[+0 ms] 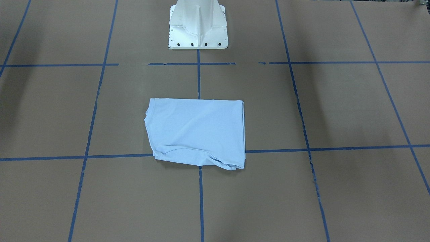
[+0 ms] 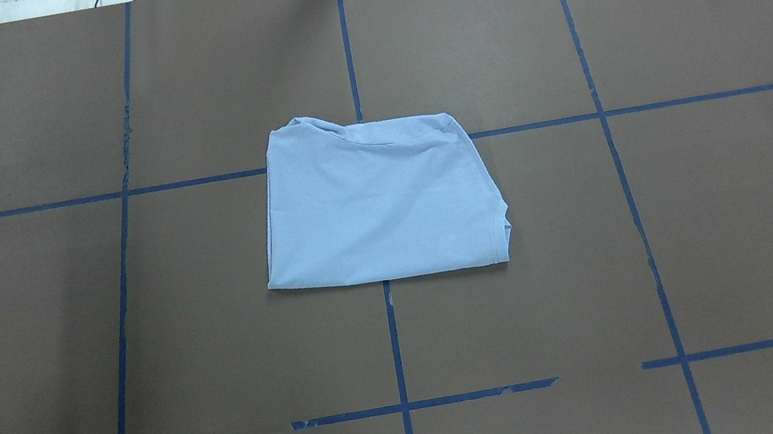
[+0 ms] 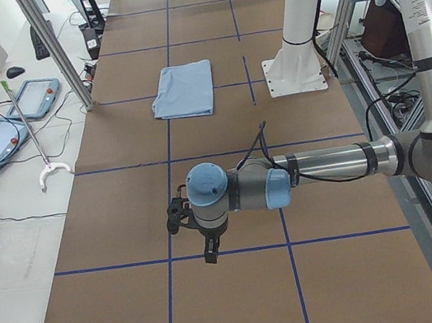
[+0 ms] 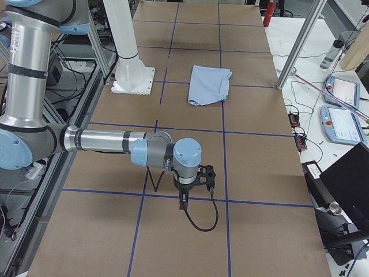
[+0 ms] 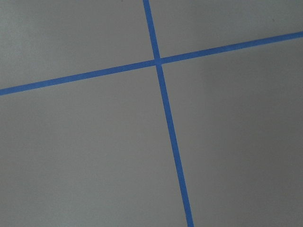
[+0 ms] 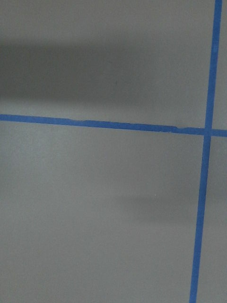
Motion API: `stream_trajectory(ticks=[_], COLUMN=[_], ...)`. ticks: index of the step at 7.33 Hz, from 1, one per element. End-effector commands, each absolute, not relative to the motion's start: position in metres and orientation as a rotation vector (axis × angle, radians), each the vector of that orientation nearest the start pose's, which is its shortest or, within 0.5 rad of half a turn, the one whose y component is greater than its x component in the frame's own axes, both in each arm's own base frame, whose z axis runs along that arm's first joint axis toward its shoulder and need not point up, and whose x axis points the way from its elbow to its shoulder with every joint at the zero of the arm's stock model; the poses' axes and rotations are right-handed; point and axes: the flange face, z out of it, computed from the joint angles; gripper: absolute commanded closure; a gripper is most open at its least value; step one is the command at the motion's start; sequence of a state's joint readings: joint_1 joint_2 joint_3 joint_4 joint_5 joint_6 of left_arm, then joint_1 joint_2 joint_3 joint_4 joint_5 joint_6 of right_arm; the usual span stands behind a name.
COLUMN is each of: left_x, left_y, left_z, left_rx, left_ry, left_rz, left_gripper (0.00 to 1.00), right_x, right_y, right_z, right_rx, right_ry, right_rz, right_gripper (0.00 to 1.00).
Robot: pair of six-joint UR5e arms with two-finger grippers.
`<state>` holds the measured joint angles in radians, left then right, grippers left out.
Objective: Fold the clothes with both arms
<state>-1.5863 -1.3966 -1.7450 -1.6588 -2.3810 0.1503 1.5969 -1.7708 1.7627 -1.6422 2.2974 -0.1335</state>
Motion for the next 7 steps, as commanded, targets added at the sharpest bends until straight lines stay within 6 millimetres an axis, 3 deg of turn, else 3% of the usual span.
stream_trajectory(ticks=[1, 7], left_x=[-0.0677, -0.0676], left_y=[-0.4226, -0.4194], left_z=[0.6407, 0.6444], left_rx=[0.15, 0.14], left_ry=[0.801, 0.802], left_rz=[0.164, 0.16], left_gripper=[0.0, 0.0], right_x=[0.0768, 0.0744], right_y=[-0.3995, -0.3968], right_z=[0.6756, 0.6758], right_rx=[-0.04, -0.039], right_ry=[-0.734, -0.766], right_rz=[-0.067, -0.07], right_gripper=[0.0, 0.0])
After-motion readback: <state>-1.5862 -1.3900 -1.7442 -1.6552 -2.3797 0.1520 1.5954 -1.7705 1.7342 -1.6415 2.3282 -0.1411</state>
